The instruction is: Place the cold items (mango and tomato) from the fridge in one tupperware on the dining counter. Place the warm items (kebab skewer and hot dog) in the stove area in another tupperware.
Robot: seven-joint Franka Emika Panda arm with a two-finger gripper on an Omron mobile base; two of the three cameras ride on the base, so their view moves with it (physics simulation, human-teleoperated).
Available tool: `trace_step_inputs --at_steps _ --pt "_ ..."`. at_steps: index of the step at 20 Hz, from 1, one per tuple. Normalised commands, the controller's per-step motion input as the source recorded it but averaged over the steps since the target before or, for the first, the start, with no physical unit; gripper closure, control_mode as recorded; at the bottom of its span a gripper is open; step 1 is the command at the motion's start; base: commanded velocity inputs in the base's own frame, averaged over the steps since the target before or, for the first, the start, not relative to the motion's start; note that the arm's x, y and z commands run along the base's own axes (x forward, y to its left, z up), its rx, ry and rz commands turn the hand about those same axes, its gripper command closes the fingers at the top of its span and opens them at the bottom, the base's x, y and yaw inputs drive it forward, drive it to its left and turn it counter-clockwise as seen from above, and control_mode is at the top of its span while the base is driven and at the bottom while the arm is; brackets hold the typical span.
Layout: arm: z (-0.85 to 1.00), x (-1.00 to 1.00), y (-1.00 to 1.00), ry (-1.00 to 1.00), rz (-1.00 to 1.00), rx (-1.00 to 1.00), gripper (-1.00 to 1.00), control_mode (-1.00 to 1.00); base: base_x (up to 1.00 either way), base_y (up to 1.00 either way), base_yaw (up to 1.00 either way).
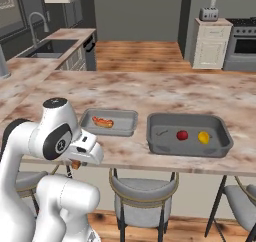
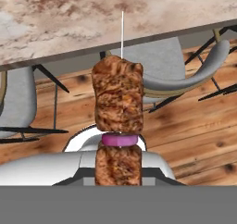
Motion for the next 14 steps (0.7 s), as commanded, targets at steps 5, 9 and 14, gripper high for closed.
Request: trace_step_inputs --at_steps 5,9,14 --pt "0.0 0.0 0.0 0.0 0.0 0.0 1.0 1.0 0.28 0.09 -0.01" --pt "0.0 0.08 0.0 0.0 0.0 0.0 1.0 -1.0 0.04 0.0 0.0" --pt "0.06 0.57 -0.06 0.01 0.14 -0.01 1.0 -1.0 0.0 0.0 0.0"
